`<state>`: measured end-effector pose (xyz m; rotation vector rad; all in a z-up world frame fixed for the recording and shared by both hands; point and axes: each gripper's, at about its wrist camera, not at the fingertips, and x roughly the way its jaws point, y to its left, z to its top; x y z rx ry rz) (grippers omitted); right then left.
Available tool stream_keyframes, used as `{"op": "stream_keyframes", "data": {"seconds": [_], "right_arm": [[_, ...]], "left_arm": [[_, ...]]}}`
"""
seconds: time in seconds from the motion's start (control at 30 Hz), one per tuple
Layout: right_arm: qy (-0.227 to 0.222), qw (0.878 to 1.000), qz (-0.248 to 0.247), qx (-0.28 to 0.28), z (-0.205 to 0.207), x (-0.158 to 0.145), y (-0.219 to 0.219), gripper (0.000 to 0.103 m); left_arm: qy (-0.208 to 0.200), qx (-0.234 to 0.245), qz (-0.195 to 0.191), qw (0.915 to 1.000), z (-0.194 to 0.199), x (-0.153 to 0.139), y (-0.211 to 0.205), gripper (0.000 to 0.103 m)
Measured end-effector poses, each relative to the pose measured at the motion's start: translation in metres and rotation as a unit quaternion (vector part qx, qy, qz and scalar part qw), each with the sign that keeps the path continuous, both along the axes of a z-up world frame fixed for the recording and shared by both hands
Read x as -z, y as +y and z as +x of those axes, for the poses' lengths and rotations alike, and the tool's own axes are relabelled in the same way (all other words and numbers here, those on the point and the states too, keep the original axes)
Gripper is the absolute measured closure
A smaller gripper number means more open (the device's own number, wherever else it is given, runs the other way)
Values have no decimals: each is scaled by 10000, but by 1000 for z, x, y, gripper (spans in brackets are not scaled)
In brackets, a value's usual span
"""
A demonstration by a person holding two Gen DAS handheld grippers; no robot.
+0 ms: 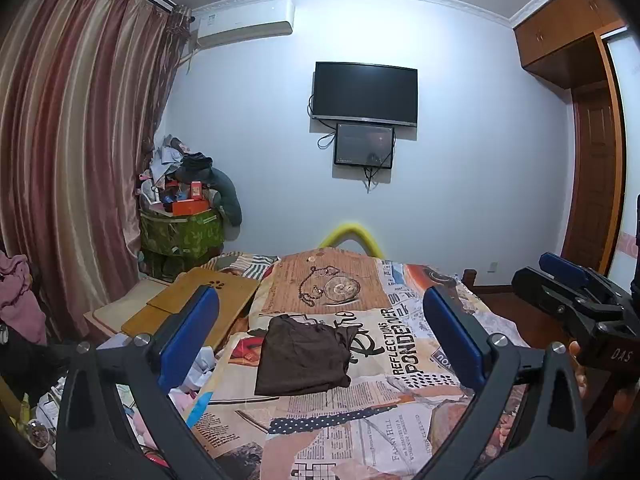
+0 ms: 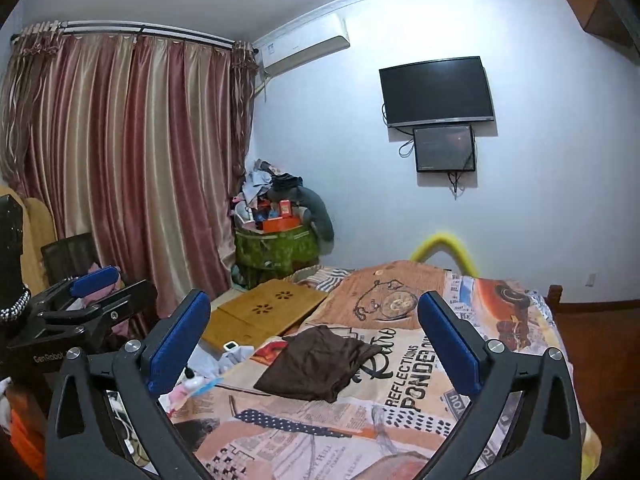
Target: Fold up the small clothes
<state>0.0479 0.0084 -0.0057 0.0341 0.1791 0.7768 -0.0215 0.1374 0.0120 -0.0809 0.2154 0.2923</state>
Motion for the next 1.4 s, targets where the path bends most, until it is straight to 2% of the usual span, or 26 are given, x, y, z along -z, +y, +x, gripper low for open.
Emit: {"op": "stream_keyframes", "data": {"seconds": [1.4], "right_arm": [[392, 9991, 130, 95, 7, 8, -14, 0]], "left_arm": [[167, 208, -87, 9996, 13, 14, 10, 0]]}}
